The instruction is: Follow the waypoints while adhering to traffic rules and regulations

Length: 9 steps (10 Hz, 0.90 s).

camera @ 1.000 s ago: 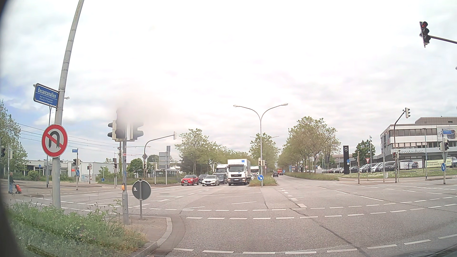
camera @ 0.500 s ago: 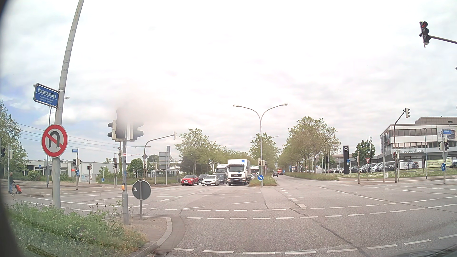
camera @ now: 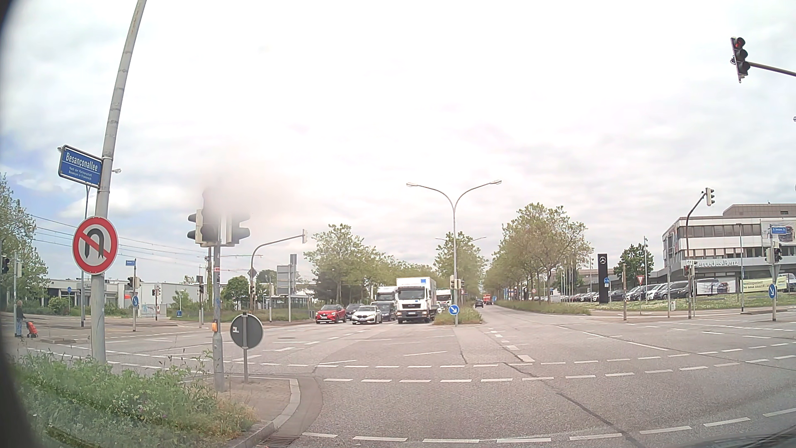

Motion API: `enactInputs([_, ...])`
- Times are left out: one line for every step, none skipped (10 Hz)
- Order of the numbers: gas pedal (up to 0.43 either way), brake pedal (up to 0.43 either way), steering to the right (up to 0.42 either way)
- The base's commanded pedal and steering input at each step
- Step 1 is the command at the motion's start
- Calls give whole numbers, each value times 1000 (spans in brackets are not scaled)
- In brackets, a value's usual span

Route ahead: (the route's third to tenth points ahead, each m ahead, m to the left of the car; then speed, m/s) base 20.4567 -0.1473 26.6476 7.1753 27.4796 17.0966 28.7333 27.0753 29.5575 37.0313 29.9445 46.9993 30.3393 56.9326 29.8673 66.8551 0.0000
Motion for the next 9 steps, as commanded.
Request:
enactInputs([0,280,-6])
enactInputs([0,280,-6])
enactInputs([0,280,-6])
enactInputs([0,280,-6])
enactInputs([0,280,-6])
enactInputs([0,287,-6])
enactInputs([0,280,-6])
enactInputs([0,274,-6])
enactInputs([0,280,-6])
